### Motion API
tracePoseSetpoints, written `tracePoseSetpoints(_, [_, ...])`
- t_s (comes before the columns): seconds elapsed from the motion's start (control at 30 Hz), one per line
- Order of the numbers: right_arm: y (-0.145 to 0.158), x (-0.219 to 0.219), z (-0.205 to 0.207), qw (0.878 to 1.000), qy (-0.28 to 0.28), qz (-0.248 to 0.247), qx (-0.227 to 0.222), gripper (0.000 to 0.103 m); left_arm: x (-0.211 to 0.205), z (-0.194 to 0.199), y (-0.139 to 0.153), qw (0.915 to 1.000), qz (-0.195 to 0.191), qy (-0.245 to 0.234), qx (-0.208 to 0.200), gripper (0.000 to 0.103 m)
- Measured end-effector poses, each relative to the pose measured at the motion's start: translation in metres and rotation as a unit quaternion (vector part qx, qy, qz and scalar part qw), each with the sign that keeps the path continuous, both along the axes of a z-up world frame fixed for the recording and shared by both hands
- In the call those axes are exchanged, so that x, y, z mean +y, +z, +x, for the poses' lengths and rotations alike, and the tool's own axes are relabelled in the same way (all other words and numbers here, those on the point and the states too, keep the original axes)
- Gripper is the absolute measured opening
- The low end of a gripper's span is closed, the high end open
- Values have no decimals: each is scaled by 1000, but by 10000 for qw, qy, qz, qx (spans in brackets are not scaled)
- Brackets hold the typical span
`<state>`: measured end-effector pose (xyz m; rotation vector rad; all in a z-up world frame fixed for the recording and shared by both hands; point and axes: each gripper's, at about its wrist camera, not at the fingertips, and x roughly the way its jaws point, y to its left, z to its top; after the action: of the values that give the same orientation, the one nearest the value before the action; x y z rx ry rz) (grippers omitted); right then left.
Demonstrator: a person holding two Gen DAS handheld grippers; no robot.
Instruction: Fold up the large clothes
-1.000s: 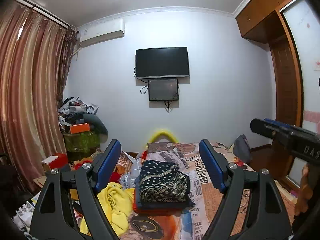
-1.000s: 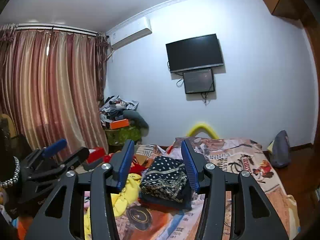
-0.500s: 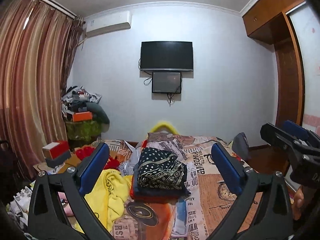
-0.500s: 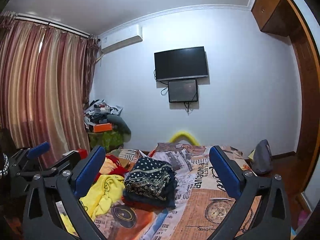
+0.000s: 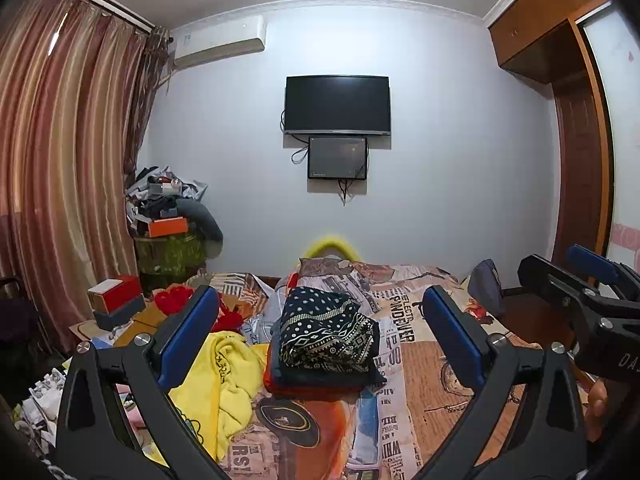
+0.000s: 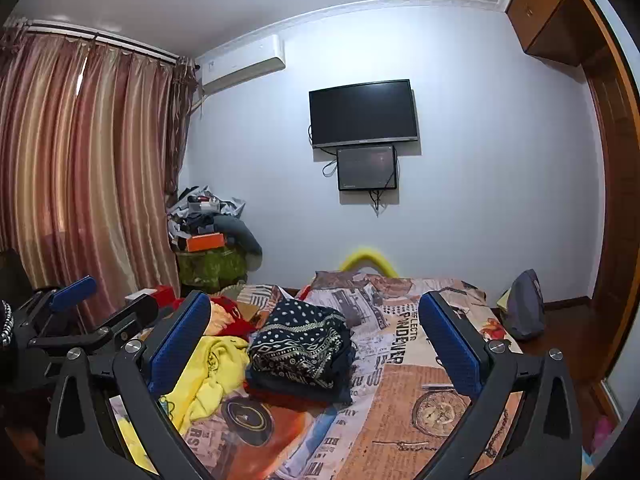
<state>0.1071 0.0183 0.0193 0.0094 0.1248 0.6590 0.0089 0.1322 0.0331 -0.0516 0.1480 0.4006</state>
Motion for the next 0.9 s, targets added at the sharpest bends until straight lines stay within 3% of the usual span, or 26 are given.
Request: tracePoseSetpoints(0.9, [3,-9,2,9997,59,17,231,103,2,5,-7,9999,-42,26,110,102])
